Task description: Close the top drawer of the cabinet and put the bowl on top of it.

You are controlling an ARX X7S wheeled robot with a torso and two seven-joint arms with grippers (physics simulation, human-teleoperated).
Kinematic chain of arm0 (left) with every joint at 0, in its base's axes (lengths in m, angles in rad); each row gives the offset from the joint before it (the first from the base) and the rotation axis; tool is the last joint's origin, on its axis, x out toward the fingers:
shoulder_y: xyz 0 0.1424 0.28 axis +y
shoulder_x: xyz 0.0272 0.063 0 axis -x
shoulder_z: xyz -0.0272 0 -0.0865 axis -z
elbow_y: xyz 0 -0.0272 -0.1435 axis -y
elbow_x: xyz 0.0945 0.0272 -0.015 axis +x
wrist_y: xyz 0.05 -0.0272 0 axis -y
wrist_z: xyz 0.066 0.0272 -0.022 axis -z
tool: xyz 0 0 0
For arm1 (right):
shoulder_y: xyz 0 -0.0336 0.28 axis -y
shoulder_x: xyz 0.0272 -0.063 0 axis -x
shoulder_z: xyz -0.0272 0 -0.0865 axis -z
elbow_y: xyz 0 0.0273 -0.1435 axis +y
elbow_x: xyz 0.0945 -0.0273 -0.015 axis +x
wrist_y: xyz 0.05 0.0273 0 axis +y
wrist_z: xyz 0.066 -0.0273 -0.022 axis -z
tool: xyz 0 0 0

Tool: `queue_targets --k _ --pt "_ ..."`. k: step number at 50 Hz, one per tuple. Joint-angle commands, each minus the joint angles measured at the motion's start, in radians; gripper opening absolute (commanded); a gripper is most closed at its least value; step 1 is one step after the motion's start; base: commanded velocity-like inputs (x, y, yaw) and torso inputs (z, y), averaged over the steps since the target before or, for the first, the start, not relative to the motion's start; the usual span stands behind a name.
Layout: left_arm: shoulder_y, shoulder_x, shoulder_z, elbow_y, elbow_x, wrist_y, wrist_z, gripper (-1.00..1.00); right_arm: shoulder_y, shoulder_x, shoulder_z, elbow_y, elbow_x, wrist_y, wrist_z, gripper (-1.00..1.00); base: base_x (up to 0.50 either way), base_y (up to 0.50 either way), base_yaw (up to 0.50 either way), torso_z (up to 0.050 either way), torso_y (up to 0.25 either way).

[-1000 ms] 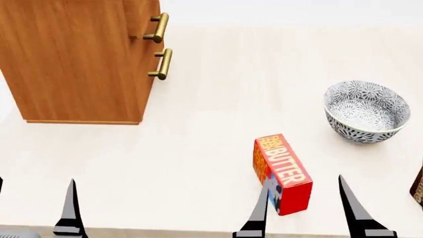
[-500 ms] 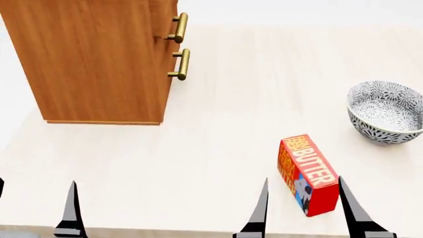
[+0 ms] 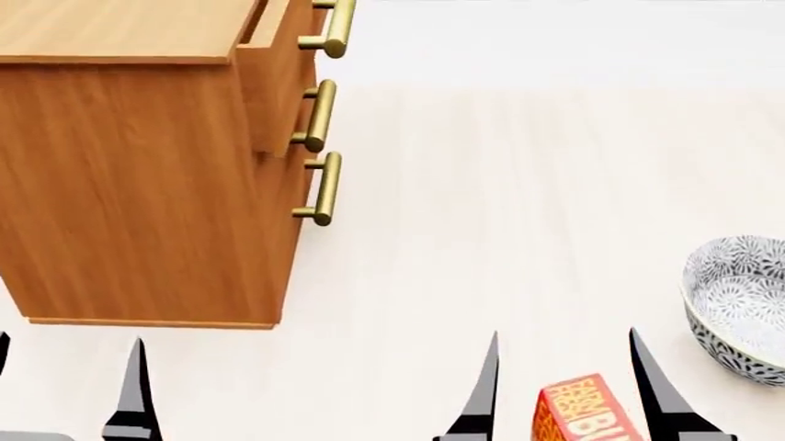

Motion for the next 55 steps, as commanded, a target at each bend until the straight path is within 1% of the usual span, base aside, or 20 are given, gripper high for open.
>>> queue_targets --k 1,7,45,55 --pt "0.005 -0.013 0.008 0.009 -0.011 0.004 -0.015 1.0 -0.004 0.013 -0.01 -0.008 0.005 -0.003 0.013 1.0 0.5 0.0 0.0 0.0 0.0" --pt "0.01 -0.02 0.01 0.009 -0.016 0.013 -0.021 1.0 -0.006 0.02 -0.02 -0.012 -0.002 0.0 0.022 1.0 0.47 0.0 0.0 0.0 0.0" --pt "0.005 -0.049 0.031 0.004 -0.043 0.02 -0.054 1.0 -0.005 0.053 -0.055 -0.011 -0.003 -0.001 0.051 1.0 0.0 -0.02 0.0 0.0 0.0" --pt "0.01 -0.057 0.036 0.009 -0.046 0.028 -0.062 1.0 -0.016 0.06 -0.055 -0.01 0.009 -0.028 0.053 1.0 0.45 0.0 0.0 0.0 0.0"
